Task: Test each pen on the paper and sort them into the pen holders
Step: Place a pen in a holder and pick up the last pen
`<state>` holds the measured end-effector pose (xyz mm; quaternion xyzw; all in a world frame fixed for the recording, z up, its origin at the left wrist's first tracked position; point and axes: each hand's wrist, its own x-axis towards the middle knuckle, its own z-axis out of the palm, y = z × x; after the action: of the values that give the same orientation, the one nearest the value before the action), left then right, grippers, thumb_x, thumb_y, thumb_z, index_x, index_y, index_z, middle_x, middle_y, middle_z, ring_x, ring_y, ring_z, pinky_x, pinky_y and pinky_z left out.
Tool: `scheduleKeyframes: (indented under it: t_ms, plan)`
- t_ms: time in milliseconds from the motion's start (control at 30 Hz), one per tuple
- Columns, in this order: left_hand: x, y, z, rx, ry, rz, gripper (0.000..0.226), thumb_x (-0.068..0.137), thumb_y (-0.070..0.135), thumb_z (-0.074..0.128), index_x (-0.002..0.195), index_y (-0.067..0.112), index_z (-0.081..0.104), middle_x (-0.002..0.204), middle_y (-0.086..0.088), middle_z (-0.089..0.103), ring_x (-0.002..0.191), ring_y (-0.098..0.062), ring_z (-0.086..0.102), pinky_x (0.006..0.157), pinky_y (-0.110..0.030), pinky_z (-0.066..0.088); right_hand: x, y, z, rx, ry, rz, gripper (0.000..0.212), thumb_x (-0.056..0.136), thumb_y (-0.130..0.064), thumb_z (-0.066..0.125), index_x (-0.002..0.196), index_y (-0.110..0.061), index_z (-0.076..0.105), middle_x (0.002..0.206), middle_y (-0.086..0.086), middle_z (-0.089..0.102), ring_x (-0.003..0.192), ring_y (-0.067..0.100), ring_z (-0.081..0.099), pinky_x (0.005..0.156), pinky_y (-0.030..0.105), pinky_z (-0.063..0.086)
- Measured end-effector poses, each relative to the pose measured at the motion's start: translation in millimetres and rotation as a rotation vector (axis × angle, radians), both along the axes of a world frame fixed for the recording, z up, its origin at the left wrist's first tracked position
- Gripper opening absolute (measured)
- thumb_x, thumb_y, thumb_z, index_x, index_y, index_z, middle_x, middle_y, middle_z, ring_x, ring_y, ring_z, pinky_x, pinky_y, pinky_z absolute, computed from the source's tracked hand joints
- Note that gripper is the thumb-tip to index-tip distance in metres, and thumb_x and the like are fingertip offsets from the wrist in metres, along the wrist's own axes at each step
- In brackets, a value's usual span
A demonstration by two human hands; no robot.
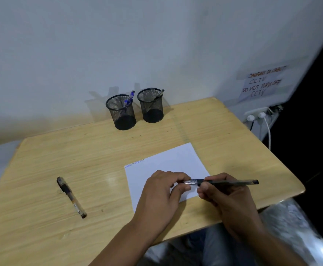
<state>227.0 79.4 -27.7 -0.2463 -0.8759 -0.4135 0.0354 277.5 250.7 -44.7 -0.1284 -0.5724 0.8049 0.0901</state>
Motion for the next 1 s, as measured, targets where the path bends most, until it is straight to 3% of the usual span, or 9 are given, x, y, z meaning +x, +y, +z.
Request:
scheduleKeyframes:
  t_ms: [67,167,367,467,567,633,733,867,1000]
  plan:
    - [0,9,1,-0.019,0.025,-0.048,0.009,0.09,0.031,0.061,0.096,0.034,0.066,0.087,0.018,0.067,0.084,-0.007,0.054,0.078,-0.017,0.039,3,6,-3,-0.048,0.012,-0.003,0.055,0.04,-0.046,0.096,0.077,-0.011,0.075,0.074,0.02,0.072,0.07,0.025,0.072,0.067,0.024,0.058]
    - [-1,25,2,-0.018,0.013,-0.095,0.008,0.091,0.029,0.068,0.096,0.035,0.068,0.09,0.02,0.068,0.086,-0.006,0.055,0.073,-0.014,0.038,9,20,-2,-0.098,0.015,-0.028,0.055,0.044,-0.043,0.096,0.079,-0.007,0.072,0.075,0.019,0.072,0.071,0.023,0.072,0.067,0.025,0.059]
    - [-5,86,2,-0.024,-0.128,-0.266,0.014,0.084,0.041,0.074,0.098,0.037,0.073,0.085,0.025,0.067,0.09,0.0,0.055,0.071,-0.008,0.035,28,62,1,-0.356,-0.046,-0.248,0.019,0.079,-0.013,0.064,0.096,-0.004,0.066,0.089,0.011,0.073,0.084,0.02,0.071,0.074,0.025,0.061]
    - [-6,122,-4,-0.099,-0.069,-0.389,0.033,0.086,0.043,0.071,0.117,0.032,0.068,0.105,0.022,0.065,0.099,0.001,0.052,0.085,-0.002,0.032,48,91,-7,-0.463,-0.053,-0.426,0.01,0.091,-0.008,0.057,0.098,-0.007,0.064,0.088,0.009,0.074,0.081,0.018,0.072,0.072,0.024,0.061]
    - [-3,157,-11,-0.194,0.018,-0.525,0.042,0.091,0.04,0.066,0.129,0.022,0.062,0.126,0.007,0.061,0.119,-0.008,0.047,0.096,0.003,0.016,77,119,-26,-0.476,-0.1,-0.57,0.013,0.095,-0.006,0.055,0.102,-0.006,0.066,0.089,0.01,0.074,0.08,0.019,0.072,0.078,0.029,0.06]
    - [0,184,-18,-0.284,0.112,-0.622,0.053,0.09,0.045,0.06,0.134,0.015,0.058,0.136,-0.001,0.058,0.128,-0.018,0.046,0.107,-0.009,0.019,102,136,-46,-0.455,-0.17,-0.688,0.013,0.095,-0.005,0.056,0.102,-0.005,0.066,0.09,0.011,0.073,0.081,0.021,0.07,0.082,0.032,0.059]
    - [8,216,-29,-0.434,0.237,-0.724,0.068,0.092,0.05,0.049,0.146,0.008,0.043,0.152,-0.011,0.041,0.142,-0.028,0.033,0.117,-0.031,0.018,139,152,-84,-0.446,-0.294,-0.84,0.011,0.095,-0.002,0.055,0.092,-0.006,0.065,0.088,0.012,0.07,0.078,0.021,0.068,0.072,0.027,0.06]
    - [11,230,-47,-0.715,0.37,-0.736,0.072,0.101,0.05,0.03,0.157,0.016,0.002,0.166,-0.003,-0.004,0.152,-0.023,-0.006,0.123,-0.041,0.003,182,158,-138,-0.419,-0.512,-0.945,0.013,0.095,0.0,0.054,0.086,-0.006,0.062,0.083,0.012,0.065,0.071,0.021,0.065,0.065,0.026,0.058]
    - [10,229,-53,-0.749,0.413,-0.73,0.073,0.099,0.052,0.024,0.155,0.02,-0.01,0.165,0.0,-0.013,0.151,-0.021,-0.012,0.123,-0.042,0.001,220,150,-188,-0.414,-0.759,-0.975,0.006,0.091,-0.001,0.062,0.091,0.004,0.066,0.081,0.02,0.064,0.069,0.026,0.066,0.06,0.031,0.057]
